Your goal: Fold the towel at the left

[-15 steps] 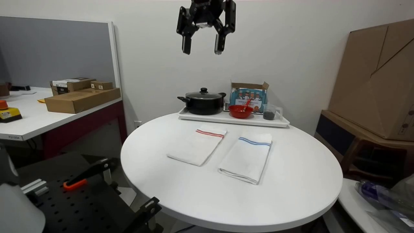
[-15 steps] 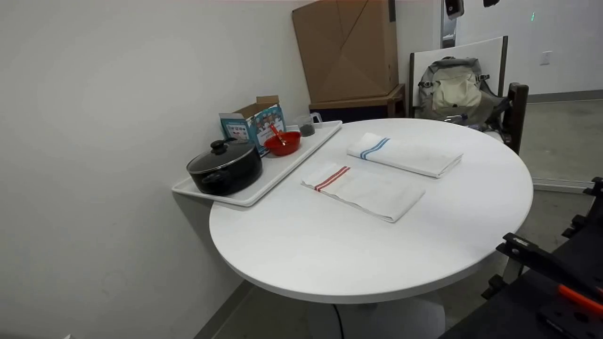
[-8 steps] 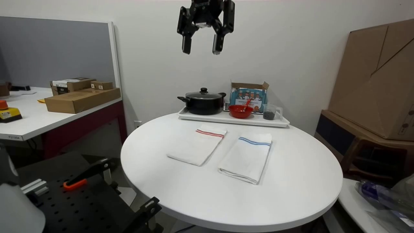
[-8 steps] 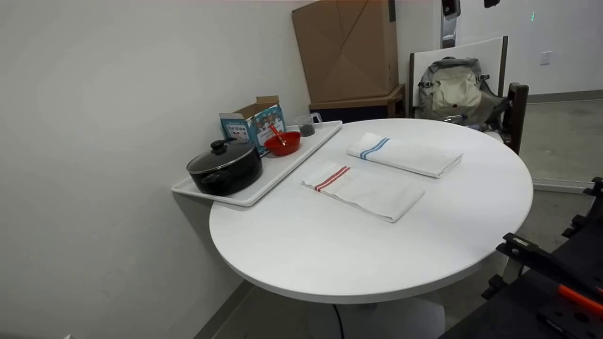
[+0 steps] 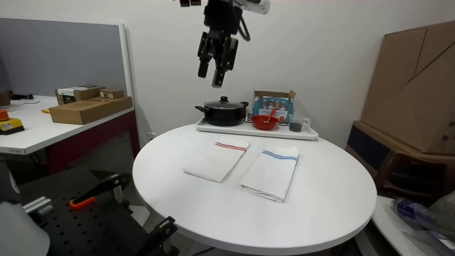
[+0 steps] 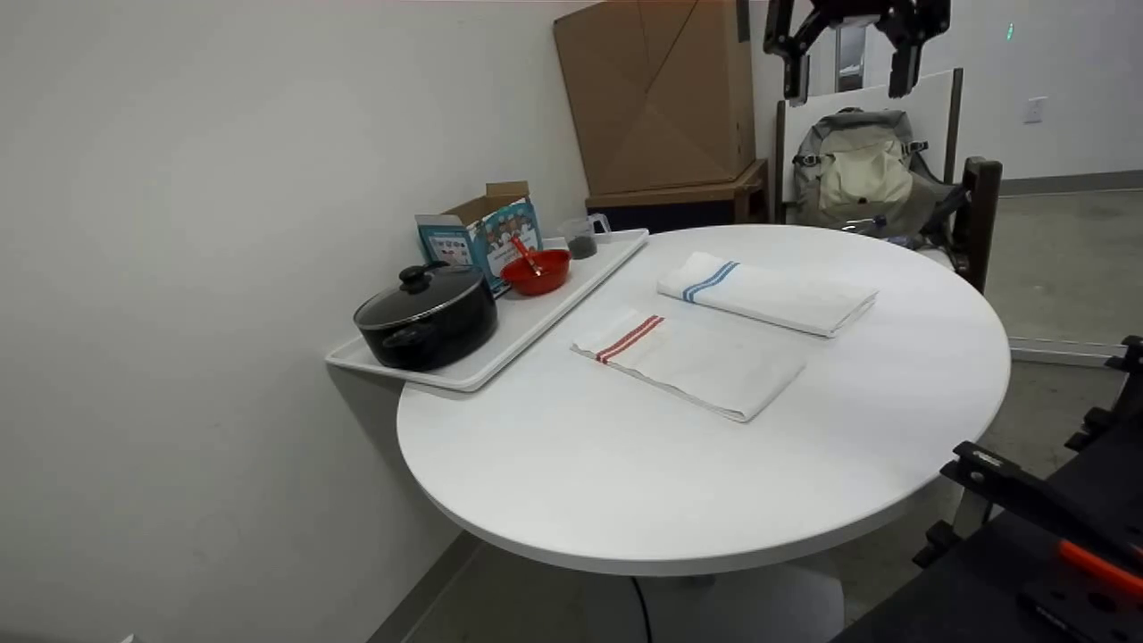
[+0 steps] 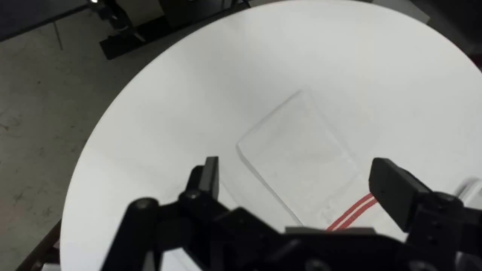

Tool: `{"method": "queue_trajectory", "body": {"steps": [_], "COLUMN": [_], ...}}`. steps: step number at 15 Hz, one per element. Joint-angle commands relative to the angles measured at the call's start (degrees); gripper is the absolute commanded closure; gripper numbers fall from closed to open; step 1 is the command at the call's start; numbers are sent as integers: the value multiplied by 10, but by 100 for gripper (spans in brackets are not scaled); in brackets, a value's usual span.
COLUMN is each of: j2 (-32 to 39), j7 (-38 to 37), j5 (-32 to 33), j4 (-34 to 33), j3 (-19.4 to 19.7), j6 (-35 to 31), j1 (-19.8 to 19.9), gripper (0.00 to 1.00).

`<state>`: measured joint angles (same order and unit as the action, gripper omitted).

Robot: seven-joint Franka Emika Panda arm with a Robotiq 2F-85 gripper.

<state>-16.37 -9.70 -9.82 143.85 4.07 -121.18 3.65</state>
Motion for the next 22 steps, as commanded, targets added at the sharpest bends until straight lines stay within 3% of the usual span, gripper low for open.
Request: {"method": "queue_trajectory", "body": {"steps": [1, 9, 12, 14, 17, 21, 22], "j2": [54, 219, 286, 342, 422, 487, 458], "j7": [-48, -82, -120, -169, -230, -292, -262], "j5": [-82, -351, -415, -421, -437, -462, -446], "j4": [41, 68, 53, 45, 36, 23, 42], "j3": [-8, -62, -86, -81, -29, 87, 39], "j6": [-137, -500, -612, -675, -709, -607, -643], "j1": [-7, -71, -87, -104, -162, -288, -228], "gripper": [0, 0, 0, 0, 0, 0, 0]}}
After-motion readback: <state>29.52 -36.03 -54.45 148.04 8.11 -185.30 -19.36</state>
